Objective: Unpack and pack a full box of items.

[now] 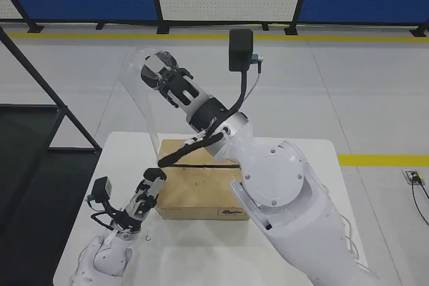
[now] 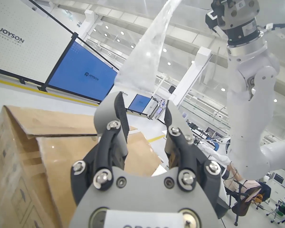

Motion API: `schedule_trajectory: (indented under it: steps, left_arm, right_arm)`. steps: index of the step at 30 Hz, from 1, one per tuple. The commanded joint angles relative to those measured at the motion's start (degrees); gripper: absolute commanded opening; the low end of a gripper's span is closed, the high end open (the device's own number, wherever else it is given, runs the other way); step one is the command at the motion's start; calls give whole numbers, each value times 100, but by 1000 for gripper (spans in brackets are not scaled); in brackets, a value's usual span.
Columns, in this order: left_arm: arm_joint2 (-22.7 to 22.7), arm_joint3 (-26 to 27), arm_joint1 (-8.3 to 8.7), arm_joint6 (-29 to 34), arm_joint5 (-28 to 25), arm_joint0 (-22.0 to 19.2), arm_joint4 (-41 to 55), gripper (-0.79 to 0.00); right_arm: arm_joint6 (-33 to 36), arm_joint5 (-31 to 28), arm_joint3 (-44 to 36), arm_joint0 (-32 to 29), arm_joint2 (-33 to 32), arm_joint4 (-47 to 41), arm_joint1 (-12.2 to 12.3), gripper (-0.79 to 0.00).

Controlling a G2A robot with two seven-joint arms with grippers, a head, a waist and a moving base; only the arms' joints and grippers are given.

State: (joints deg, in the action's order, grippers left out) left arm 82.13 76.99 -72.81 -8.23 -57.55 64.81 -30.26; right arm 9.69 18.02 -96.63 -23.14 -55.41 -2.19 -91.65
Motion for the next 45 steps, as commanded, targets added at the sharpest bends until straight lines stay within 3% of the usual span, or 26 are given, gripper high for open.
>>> schedule_trajectory:
  steps: [1, 7, 22, 28, 35, 45]
  left_arm:
    - [-40, -52, -3, 64, 98, 17, -26, -403]
    - [-268, 42, -43, 189, 437, 49, 344, -422]
    - [-299, 466, -15, 859, 1025, 168, 1066, -459]
    - [-316, 551, -17, 831, 792, 239, 1246, -468]
    - [-221, 577, 9, 911, 595, 364, 1591, -493]
    - [-75, 907, 45, 1218, 1066, 372, 2442, -514]
  right_arm:
    - [20, -8, 26, 14, 2, -1, -14, -785]
    - [110, -81, 92, 50, 15, 32, -56, -785]
    - [1667, -1383, -163, -99, -185, 1686, 153, -785]
    - [1388, -1181, -454, -301, -166, 2482, 180, -785]
    - [1111, -830, -528, -356, -172, 2640, 137, -785]
    - [1144, -767, -465, -318, -168, 2670, 87, -785]
